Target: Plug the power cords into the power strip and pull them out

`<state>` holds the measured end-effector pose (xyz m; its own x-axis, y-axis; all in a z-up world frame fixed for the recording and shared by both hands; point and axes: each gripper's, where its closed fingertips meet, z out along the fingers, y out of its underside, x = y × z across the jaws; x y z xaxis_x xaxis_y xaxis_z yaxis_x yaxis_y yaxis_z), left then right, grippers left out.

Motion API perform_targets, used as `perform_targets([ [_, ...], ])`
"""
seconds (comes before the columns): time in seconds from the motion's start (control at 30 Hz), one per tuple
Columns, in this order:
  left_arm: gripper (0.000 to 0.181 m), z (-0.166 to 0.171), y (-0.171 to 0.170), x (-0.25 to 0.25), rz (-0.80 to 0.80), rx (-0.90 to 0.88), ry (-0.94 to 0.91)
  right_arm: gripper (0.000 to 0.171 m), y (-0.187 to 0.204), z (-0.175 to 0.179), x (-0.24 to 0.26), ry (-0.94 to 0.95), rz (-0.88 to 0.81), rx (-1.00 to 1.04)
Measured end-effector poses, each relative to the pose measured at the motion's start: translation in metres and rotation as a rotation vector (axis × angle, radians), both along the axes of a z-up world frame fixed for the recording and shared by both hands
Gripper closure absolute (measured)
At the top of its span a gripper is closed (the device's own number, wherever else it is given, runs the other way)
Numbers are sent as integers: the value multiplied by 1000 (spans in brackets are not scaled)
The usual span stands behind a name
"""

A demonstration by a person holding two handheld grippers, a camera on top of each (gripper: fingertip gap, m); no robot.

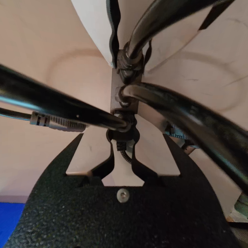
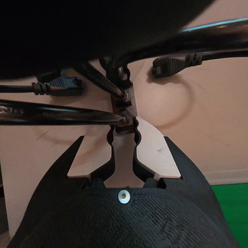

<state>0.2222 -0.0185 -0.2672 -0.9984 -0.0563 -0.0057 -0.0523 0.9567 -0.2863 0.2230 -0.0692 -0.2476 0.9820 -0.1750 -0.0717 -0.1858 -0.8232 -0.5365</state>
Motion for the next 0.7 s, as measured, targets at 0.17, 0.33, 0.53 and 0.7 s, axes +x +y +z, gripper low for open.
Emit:
perform_targets([
  [0.17,154,0,0,2,11,-54,-36,146,-2,-1,0,-71,26,-20],
  [0.33,154,2,13,-7,30,-127,91,146,-1,-2,0,-88,9,-13],
  [0.53,156,-1,14,-4,-17,-137,33,146,-2,-3,0,-97,15,-40],
  [0.7,145,-1,20,-4,-21,-133,31,146,-9,-16,-2,-146,40,-143],
])
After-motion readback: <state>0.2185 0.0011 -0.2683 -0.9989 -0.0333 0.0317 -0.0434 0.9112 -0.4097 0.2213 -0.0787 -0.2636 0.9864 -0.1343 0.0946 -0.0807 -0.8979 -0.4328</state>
